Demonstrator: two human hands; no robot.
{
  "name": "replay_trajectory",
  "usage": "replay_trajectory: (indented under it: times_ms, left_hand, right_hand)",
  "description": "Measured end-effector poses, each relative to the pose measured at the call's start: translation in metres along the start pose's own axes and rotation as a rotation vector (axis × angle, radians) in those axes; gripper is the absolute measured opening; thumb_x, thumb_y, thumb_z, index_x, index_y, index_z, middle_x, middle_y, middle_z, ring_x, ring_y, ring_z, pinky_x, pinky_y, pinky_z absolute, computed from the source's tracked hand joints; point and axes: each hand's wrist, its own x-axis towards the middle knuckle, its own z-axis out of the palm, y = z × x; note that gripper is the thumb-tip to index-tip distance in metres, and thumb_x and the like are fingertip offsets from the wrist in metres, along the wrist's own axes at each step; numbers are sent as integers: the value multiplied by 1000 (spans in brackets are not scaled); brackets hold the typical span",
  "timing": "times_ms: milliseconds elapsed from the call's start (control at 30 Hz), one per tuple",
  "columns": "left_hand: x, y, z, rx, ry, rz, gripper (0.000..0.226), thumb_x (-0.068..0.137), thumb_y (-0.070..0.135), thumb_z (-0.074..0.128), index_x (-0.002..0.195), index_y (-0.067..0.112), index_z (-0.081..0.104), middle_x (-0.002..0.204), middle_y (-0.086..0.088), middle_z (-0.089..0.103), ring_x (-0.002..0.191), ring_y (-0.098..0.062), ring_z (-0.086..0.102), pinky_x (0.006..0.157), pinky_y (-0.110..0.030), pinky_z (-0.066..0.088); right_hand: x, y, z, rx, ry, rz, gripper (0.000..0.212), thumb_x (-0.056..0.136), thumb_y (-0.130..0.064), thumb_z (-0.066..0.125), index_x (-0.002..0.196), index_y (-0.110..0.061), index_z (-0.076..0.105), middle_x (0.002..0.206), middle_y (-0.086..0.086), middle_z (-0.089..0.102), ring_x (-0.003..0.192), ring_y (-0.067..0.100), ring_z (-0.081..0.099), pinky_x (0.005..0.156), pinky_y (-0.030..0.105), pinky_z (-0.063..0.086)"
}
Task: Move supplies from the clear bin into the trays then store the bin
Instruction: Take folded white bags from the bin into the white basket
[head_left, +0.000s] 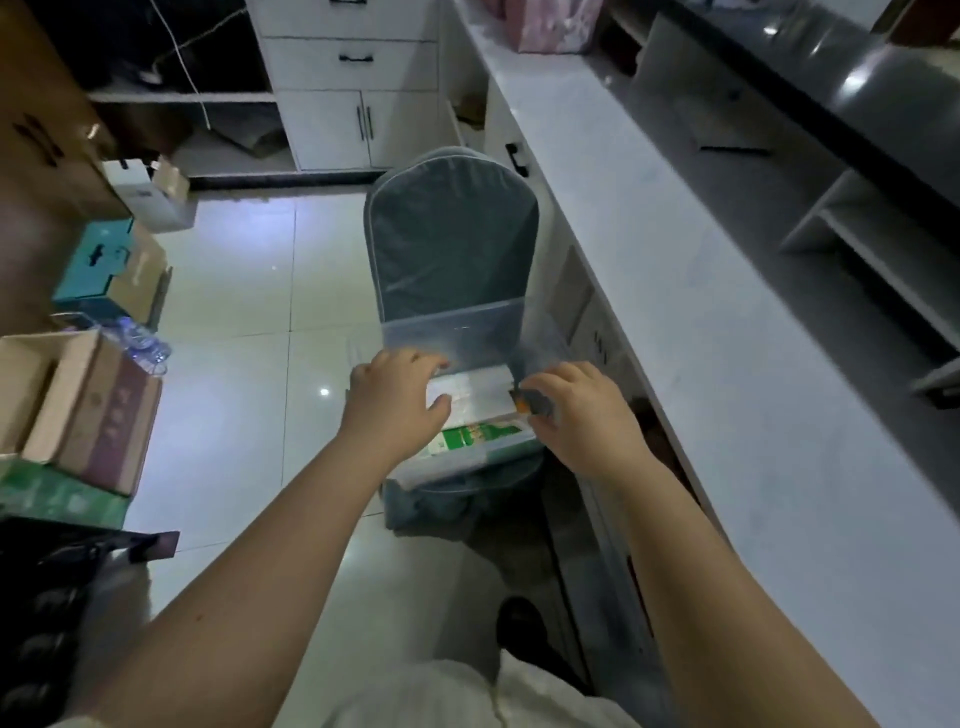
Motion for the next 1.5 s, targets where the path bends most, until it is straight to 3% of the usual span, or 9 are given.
replay_trajectory:
  times_ms: [200,533,900,1000,1100,1233,1367,1500]
  left_hand:
    - [50,-43,60,13,-115,-155,42,86,39,58,126,28,57,121,-2,62,107,-25,54,87,-41,42]
    - [125,-74,200,-14,-404,-354,50,85,30,59,134,25,50,136,-4,49,123,-26,42,97,-41,33]
    - [204,-145,352,-19,-613,-308,60,87,26,59,143,24,37,150,-7,37,135,-28,32,104,-44,30]
    - [227,-165,398,-15,-645,-241,63,89,19,57,147,23,32,156,-8,27,142,-29,22,111,-46,22]
    - [245,-175,438,-35,-641,-180,66,89,11,56,148,23,29,159,-7,20,145,-28,14,115,-44,14]
    - [254,-177,470,14,-649,-189,72,90,15,55,151,26,18,161,-9,8,147,-30,1,117,-45,2]
    - [260,-183,481,98,-630,-166,66,92,27,57,148,33,22,157,-11,17,143,-36,11,115,-55,4]
    - [264,-181,483,185,-647,-81,71,87,12,58,147,28,24,152,-16,26,135,-40,24,113,-58,15]
  right_hand:
    - [85,44,74,64,-146,-32,36,84,-22,68,120,-20,62,122,-1,59,113,23,49,94,40,44]
    - [186,133,205,212,-397,59,35,81,-12,67,116,-13,64,121,6,62,113,29,51,92,43,43]
    - [239,186,353,240,-614,166,40,82,-8,63,121,-14,60,126,9,57,115,30,47,95,40,40]
    - [250,199,393,307,-615,250,39,83,-4,64,121,-10,60,127,13,56,118,31,45,99,37,37]
    - [258,211,416,262,-569,269,36,79,-6,67,114,-12,64,121,10,61,110,30,52,91,34,41]
    - [263,224,429,252,-522,307,35,75,-7,68,109,-11,67,114,9,64,106,31,54,89,42,47]
    - [264,230,436,271,-511,334,35,74,-6,67,108,-10,66,114,10,63,108,33,52,89,45,47]
    - [268,230,440,252,-532,322,35,74,-8,66,109,-11,66,114,9,63,107,32,53,88,43,47]
